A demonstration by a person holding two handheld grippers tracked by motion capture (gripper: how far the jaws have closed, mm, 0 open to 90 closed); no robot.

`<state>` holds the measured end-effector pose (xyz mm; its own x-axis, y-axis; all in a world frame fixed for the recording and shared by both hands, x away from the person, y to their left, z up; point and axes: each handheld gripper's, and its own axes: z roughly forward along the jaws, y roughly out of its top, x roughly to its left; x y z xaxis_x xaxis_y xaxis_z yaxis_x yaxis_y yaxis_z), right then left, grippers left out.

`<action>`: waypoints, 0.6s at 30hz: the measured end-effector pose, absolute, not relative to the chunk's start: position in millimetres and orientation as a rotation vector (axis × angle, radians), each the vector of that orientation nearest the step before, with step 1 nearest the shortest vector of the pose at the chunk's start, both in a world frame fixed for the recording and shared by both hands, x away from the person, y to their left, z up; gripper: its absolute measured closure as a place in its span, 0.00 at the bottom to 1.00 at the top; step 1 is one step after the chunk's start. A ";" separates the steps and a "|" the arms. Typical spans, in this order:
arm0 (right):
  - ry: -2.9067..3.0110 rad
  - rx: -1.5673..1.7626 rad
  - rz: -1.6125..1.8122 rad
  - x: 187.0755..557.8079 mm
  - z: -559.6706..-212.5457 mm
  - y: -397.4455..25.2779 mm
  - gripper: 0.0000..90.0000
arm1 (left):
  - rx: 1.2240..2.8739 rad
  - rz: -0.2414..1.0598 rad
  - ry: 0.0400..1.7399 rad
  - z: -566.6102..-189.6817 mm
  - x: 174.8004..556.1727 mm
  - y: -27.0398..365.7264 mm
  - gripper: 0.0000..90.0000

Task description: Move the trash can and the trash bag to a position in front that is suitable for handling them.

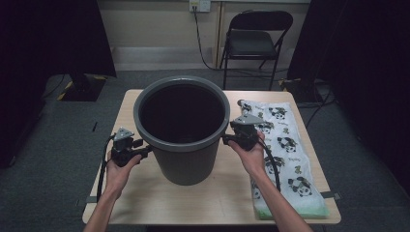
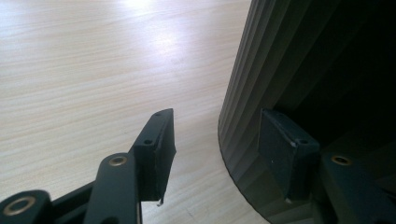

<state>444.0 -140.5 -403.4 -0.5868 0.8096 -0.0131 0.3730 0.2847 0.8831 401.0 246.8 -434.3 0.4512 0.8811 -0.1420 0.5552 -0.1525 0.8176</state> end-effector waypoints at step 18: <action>2.107 1.035 1.238 413.2 -403.1 -158.7 0.52 | 1.877 0.464 1.152 -432.8 378.4 229.6 0.55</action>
<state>413.2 -158.7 -403.1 -0.5972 0.8016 -0.0295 0.3643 0.3038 0.8803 378.4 229.6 -432.8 0.5039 0.8557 -0.1179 0.5352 -0.2022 0.8202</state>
